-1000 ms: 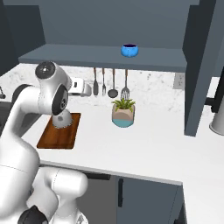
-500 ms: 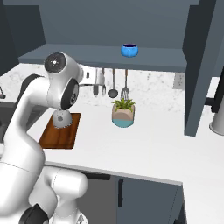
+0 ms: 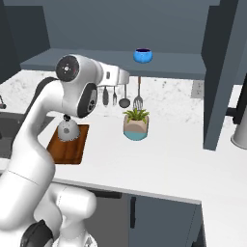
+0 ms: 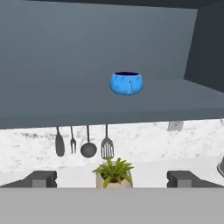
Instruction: Pick the kettle from the counter and place it on the tray. Then pick the mug from the cabinet and place it on the tray. Then close the cabinet doors.
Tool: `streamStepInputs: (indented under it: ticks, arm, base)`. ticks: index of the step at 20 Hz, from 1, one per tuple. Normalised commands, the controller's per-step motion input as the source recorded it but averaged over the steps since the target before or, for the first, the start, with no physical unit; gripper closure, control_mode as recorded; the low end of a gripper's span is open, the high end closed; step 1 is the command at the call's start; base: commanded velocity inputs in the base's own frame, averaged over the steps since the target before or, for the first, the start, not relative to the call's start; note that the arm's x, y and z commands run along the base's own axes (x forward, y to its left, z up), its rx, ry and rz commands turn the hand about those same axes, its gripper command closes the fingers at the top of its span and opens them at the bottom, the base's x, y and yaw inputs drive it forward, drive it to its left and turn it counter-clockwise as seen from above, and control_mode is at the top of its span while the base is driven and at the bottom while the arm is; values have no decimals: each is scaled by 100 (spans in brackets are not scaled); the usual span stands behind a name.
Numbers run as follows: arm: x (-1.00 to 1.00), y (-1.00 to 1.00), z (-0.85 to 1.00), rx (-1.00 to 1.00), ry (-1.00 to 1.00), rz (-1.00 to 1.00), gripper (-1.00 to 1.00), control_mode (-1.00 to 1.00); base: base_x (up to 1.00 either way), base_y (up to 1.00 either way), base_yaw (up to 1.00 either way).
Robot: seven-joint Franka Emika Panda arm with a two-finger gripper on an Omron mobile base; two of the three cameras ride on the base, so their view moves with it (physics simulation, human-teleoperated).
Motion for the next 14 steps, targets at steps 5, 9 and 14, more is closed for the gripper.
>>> streamStepInputs:
  ticks: [5,9,14]
  arm:
    - [34,-45,34,0,-7,-8,-100,-100]
    - [29,-43,33,2,0,-3,-100,-100]
    - [32,-23,20,1,2,0,-100,-100]
  base:
    - [0,0,0]
    - [0,0,0]
    - [0,0,0]
